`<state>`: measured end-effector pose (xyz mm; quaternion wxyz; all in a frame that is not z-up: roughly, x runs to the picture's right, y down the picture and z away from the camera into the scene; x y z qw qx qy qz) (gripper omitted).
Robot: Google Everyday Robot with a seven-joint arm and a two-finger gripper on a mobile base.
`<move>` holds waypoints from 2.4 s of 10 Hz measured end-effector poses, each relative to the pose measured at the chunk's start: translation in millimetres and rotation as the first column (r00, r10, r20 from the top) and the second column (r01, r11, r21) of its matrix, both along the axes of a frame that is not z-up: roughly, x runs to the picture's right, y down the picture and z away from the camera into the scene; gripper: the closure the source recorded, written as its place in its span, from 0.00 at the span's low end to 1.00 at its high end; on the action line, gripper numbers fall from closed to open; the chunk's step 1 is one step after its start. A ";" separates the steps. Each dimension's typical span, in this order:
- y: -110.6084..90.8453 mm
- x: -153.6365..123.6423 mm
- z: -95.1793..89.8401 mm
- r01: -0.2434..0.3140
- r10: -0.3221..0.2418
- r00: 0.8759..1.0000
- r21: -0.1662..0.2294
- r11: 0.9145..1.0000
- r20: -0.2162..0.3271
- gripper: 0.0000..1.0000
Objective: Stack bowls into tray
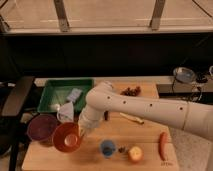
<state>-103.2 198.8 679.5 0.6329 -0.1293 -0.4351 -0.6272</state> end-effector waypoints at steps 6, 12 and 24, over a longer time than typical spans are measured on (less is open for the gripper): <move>-46.3 -62.4 19.8 0.007 -0.008 0.998 0.020 1.000 0.066 1.00; -59.7 -111.0 42.1 0.012 -0.012 0.992 0.001 1.000 0.122 1.00; -44.9 -153.9 55.3 0.082 -0.082 0.992 0.002 0.997 0.094 0.49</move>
